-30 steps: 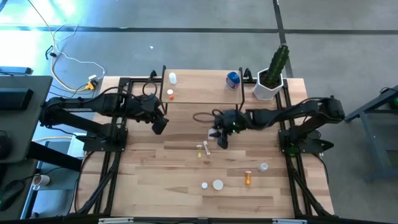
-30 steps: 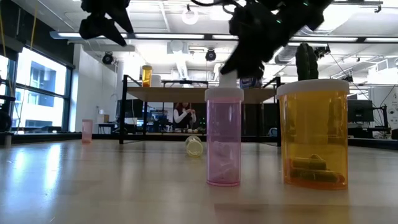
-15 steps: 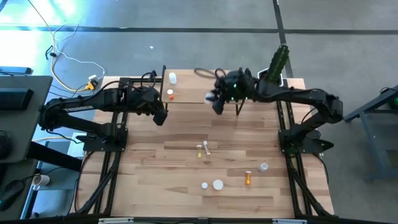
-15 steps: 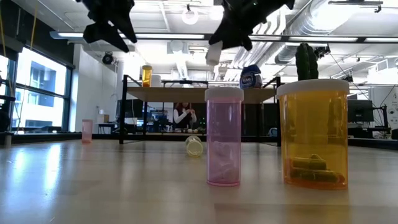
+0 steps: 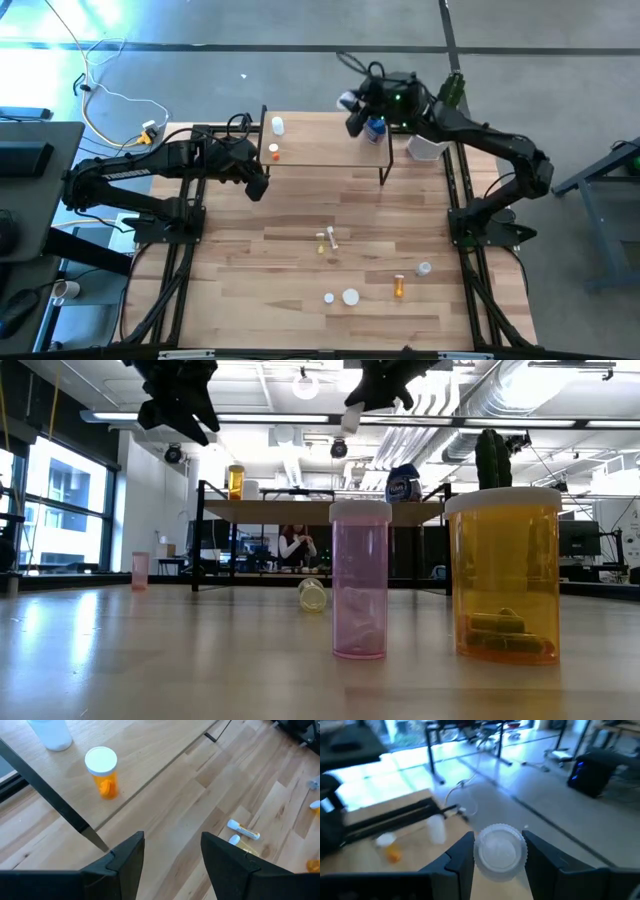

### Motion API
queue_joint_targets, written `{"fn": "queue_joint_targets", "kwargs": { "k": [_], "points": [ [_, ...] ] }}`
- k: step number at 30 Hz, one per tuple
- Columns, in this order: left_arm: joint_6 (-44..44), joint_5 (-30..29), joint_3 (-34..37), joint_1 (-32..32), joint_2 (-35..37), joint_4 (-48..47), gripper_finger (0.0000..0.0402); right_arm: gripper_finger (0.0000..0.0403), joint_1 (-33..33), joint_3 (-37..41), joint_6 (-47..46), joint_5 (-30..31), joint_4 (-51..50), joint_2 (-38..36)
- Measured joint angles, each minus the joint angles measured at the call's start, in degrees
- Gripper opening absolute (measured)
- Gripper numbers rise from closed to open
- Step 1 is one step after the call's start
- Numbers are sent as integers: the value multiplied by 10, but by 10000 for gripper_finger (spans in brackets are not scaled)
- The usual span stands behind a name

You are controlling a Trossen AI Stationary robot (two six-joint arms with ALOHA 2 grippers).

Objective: Pick and place medicine bottles onto shelf by color
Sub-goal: Put the white pill bottle on the shelf

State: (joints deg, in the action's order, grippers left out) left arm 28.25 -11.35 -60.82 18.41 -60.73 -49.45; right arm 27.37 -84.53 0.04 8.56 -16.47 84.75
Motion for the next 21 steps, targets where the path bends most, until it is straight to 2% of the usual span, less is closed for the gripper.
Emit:
{"fn": "queue_joint_targets", "kwargs": {
  "k": [6, 12, 21],
  "points": [
    [0, 0, 0, 0, 0, 0, 184, 124, 22, 0, 0, 2, 17, 24],
    [0, 6, 0, 0, 0, -5, 184, 124, 28, 0, -15, -22, 12, 69],
    [0, 6, 0, 0, 0, -5, 184, 124, 28, 0, -17, -37, -36, 118]
  ]
}}
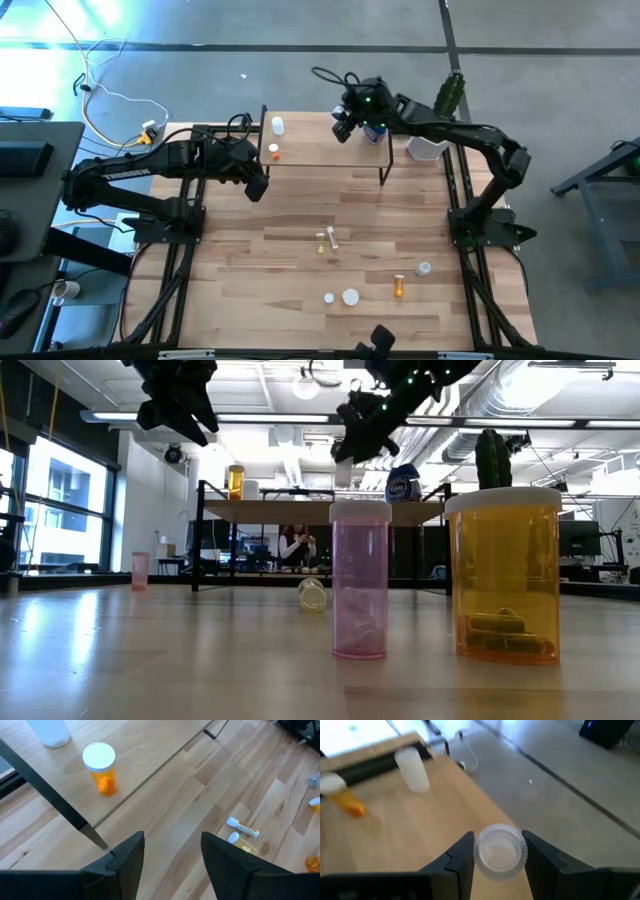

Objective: Pick and place medicine bottles onto shelf by color
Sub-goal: Put the white pill bottle on the shelf

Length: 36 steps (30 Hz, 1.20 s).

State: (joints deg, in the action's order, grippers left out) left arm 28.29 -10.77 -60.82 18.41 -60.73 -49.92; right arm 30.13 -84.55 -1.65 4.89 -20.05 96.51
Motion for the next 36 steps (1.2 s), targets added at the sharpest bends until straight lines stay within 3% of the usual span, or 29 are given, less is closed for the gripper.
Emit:
{"fn": "queue_joint_targets", "kwargs": {
  "k": [13, 26, 36],
  "points": [
    [1, 18, 0, 0, 0, -22, 184, 124, 11, 1, -10, 6, -66, 18],
    [1, 34, 0, 0, 0, -37, 184, 125, 14, 1, 5, 5, -71, 19],
    [0, 33, 0, 0, 0, -39, 184, 171, 14, 1, 2, -8, -72, 19]
  ]
}}
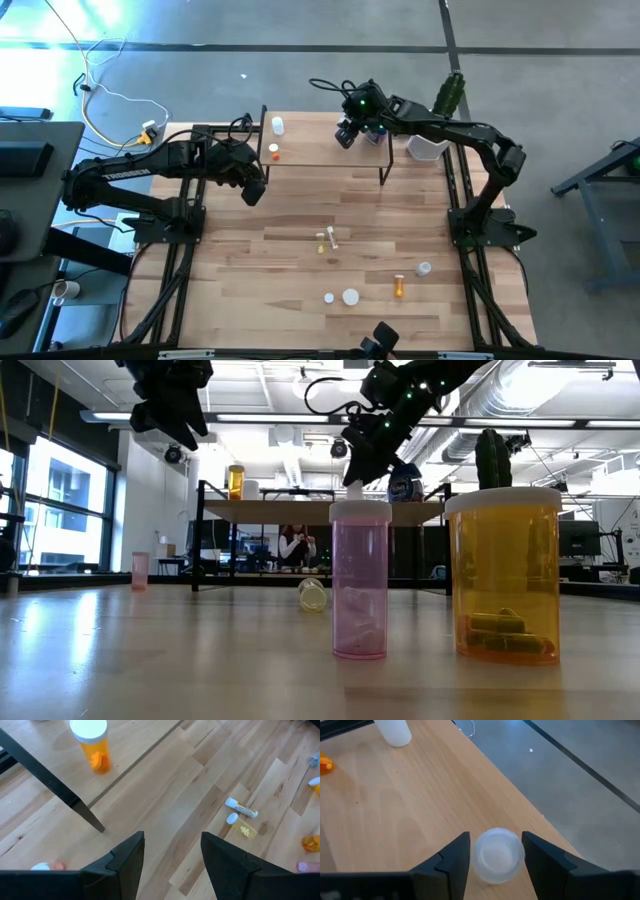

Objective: Pick and place medicine bottles onto shelf by color
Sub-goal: Put the white pill bottle on the shelf, then put the top pink pill bottle on the shelf

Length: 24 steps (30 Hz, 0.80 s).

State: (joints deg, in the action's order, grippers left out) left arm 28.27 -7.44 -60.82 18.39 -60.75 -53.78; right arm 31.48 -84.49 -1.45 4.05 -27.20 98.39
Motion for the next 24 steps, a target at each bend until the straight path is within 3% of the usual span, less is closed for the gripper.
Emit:
{"fn": "queue_joint_targets", "kwargs": {
  "k": [8, 24],
  "points": [
    [0, -1, 0, 0, 0, -20, 184, 185, 0, 0, -1, 0, 6, 0],
    [27, -35, 0, 0, 4, -247, 184, 186, 1, -102, 24, 0, 1, -2]
  ]
}}
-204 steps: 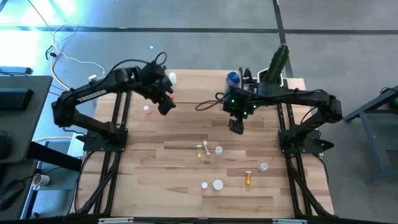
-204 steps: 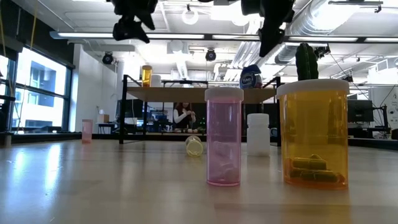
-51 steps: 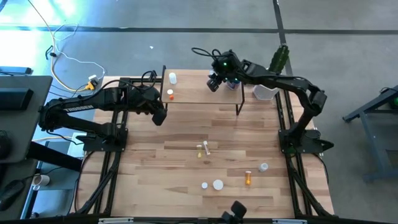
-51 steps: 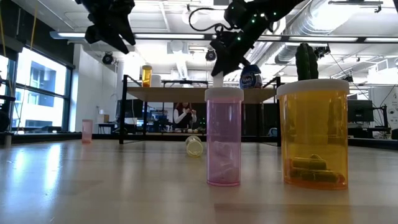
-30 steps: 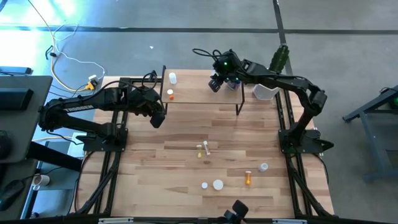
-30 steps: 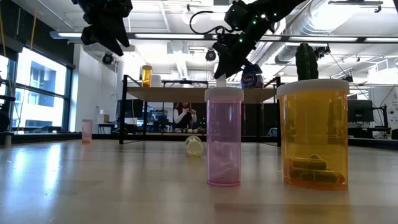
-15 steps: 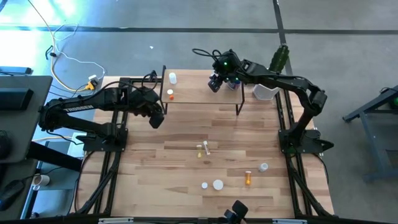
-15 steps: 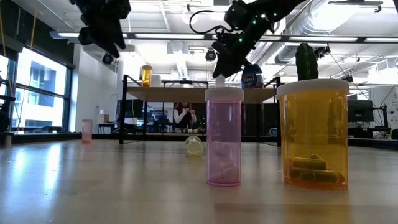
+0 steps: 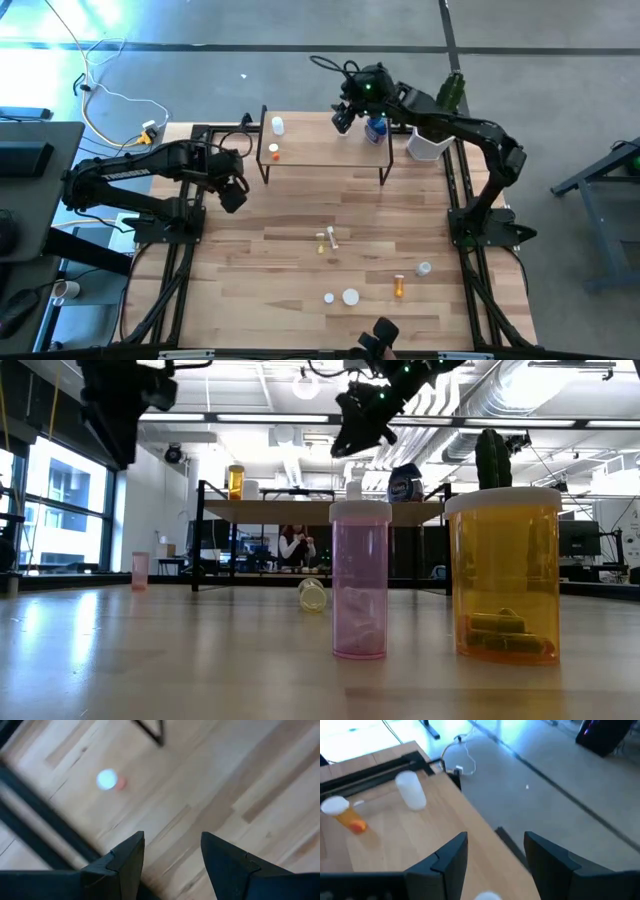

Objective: Pick and place medicine bottles onto shelf by color
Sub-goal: Put the top pink pill bottle on the shelf

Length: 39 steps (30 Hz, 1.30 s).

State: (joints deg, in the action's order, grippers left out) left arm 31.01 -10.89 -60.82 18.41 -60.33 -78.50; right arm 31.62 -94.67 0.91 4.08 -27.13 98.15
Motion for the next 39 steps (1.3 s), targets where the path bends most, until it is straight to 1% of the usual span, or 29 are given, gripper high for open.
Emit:
{"fn": "queue_joint_targets", "kwargs": {
  "k": [5, 10, 16, 25, 29, 35, 39],
  "points": [
    [49, -27, 9, 3, 15, -2, 184, 186, 2, -40, 19, 0, -9, 0],
    [93, -13, 83, 27, 56, 59, 184, 186, 3, -81, 37, 0, -37, 0],
    [144, -40, 153, 68, 76, 140, 184, 186, 3, -108, 47, 0, -49, 0],
    [154, -53, 228, 131, 70, 230, 184, 186, 3, -114, 46, 0, -74, 0],
    [169, -74, 254, 151, 70, 281, 184, 186, 3, -114, 45, 0, -85, 0],
    [174, -100, 265, 175, 60, 299, 184, 186, 3, -114, 41, 0, -88, 0],
    [169, -103, 265, 184, 42, 322, 184, 186, 3, -114, 41, 0, -88, 0]
  ]
}}
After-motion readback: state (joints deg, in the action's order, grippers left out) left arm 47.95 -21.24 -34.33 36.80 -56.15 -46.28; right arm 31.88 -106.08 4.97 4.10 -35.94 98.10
